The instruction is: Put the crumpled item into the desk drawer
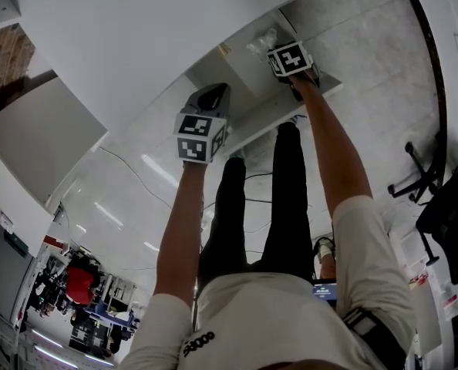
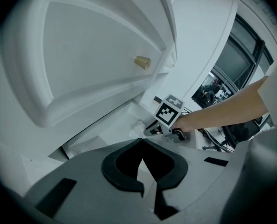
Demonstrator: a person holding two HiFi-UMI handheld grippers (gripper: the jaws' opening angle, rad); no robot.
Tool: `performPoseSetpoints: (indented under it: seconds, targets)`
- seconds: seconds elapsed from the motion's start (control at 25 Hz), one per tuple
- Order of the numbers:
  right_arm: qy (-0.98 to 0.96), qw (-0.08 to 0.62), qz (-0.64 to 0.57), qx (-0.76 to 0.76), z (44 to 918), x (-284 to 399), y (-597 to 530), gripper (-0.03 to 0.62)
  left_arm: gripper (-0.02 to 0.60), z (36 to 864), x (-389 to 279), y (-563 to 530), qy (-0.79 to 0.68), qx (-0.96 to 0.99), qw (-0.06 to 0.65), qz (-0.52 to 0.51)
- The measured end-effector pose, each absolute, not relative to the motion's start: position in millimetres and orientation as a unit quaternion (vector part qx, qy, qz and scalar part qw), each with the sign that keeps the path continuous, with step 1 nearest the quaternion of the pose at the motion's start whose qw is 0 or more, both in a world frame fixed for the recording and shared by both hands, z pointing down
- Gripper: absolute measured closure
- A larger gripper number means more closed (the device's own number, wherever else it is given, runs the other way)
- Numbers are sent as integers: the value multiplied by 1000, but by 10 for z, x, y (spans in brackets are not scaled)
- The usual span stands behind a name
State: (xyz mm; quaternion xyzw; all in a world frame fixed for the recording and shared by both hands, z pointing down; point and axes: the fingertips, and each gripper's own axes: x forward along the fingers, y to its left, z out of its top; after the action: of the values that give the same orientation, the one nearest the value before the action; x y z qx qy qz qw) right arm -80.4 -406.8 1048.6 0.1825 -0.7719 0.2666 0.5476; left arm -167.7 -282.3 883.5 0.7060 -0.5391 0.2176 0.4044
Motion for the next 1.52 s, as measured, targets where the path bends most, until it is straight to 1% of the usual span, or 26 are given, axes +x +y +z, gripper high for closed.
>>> performPoseSetpoints:
  seconds: [0.16, 0.32, 0.36, 0.48, 0.6, 0.68, 0.88, 1.04, 1.24, 1.44, 1.52]
  targets:
    - [-772, 533, 291, 187, 10345, -817, -4074, 476, 568, 8729, -1640, -2821, -540, 708, 401, 214]
    - [-774, 522, 298, 197, 10078, -816, -4057, 476, 568, 8462, -1655, -2861, -542, 717, 384, 211]
    - [-776, 518, 299, 201, 9984, -813, -4044, 481, 568, 8381, -1669, -2864, -543, 719, 379, 209]
    - [-785, 502, 293, 215, 9631, -766, -4015, 525, 568, 8138, -1703, -2860, -548, 724, 367, 203]
    - [-796, 490, 273, 228, 9246, -600, -4024, 570, 568, 7887, -1675, -2887, -552, 728, 353, 201]
    - [-802, 485, 259, 234, 8998, -496, -4037, 587, 568, 7696, -1677, -2919, -554, 733, 343, 194]
    - [-816, 467, 234, 247, 8336, -315, -3878, 588, 568, 7200, -1693, -2813, -554, 746, 321, 183]
    - [-841, 426, 211, 259, 7677, -196, -3802, 588, 568, 6729, -1638, -2806, -552, 761, 295, 171]
    - [-857, 397, 188, 269, 6999, -65, -3683, 588, 568, 6315, -1622, -2765, -546, 772, 281, 165]
    - [-882, 340, 139, 295, 6157, -46, -3558, 588, 568, 5725, -1702, -2736, -554, 778, 260, 142]
    - [-890, 316, 115, 307, 5779, -42, -3519, 588, 568, 5450, -1716, -2716, -555, 785, 242, 132]
